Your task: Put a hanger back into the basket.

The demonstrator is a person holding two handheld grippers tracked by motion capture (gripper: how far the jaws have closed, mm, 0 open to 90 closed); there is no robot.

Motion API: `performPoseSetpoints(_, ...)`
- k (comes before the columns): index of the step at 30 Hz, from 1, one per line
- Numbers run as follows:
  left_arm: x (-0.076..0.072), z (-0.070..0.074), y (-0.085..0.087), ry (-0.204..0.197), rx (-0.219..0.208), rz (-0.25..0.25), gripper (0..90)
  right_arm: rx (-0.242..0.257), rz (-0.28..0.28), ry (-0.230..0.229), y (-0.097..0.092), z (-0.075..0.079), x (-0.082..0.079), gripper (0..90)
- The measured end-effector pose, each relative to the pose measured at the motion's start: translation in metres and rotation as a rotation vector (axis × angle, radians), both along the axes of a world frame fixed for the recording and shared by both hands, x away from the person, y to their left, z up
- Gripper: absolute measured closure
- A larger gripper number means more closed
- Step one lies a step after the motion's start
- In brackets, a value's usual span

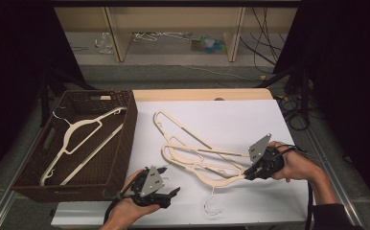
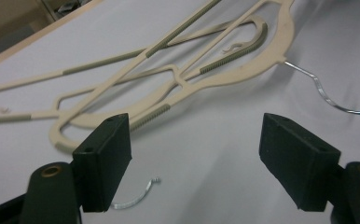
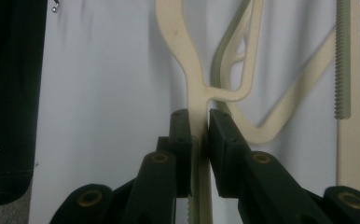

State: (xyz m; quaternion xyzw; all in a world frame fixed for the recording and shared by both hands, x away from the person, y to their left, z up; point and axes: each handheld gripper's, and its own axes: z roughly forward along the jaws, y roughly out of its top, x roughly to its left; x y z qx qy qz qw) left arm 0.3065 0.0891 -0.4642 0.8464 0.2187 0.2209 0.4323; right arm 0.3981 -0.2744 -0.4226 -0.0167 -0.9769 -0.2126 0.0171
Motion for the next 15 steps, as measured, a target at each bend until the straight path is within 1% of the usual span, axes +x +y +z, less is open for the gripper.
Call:
performPoseSetpoints(1, 0.007, -0.004, -0.009, -0.027, 0.054, -0.012, 26.5, -0.005, -0.001, 0.000, 0.001, 0.001, -0.002, 80.4)
performPoseSetpoints(3, 0.012, -0.009, -0.018, -0.037, 0.103, -0.018, 26.8, -0.002, 0.009, -0.001, 0.002, 0.001, -0.002, 80.4)
performPoseSetpoints(4, 0.012, -0.009, -0.018, -0.037, 0.103, -0.018, 26.8, -0.002, 0.007, 0.001, 0.002, 0.001, -0.002, 80.4)
performPoseSetpoints(5, 0.015, -0.012, -0.025, -0.038, 0.113, -0.029, 26.9, -0.005, 0.004, 0.005, 0.002, 0.001, -0.002, 80.3)
performPoseSetpoints(6, 0.015, -0.012, -0.025, -0.038, 0.113, -0.029, 27.3, -0.005, 0.004, 0.005, 0.002, 0.001, -0.002, 80.3)
performPoseSetpoints(7, 0.018, -0.015, -0.031, -0.052, 0.131, -0.038, 27.3, -0.008, 0.012, 0.004, 0.003, 0.001, -0.003, 80.3)
performPoseSetpoints(8, 0.019, -0.016, -0.034, -0.057, 0.138, -0.044, 27.4, -0.007, 0.017, 0.006, 0.004, 0.001, -0.003, 80.3)
performPoseSetpoints(9, 0.020, -0.017, -0.036, -0.062, 0.151, -0.048, 27.3, -0.011, 0.008, 0.002, 0.004, 0.002, -0.004, 80.4)
performPoseSetpoints(11, 0.021, -0.019, -0.039, -0.063, 0.153, -0.055, 27.3, -0.010, 0.009, 0.003, 0.005, 0.003, -0.004, 80.4)
performPoseSetpoints(12, 0.023, -0.022, -0.045, -0.063, 0.176, -0.064, 27.3, -0.010, 0.011, 0.006, 0.005, 0.004, -0.004, 80.4)
performPoseSetpoints(14, 0.023, -0.024, -0.047, -0.067, 0.185, -0.070, 27.9, -0.014, 0.020, 0.001, 0.005, 0.004, -0.004, 80.3)
performPoseSetpoints(15, 0.023, -0.026, -0.052, -0.068, 0.194, -0.083, 27.8, -0.013, 0.022, 0.004, 0.005, 0.004, -0.004, 80.3)
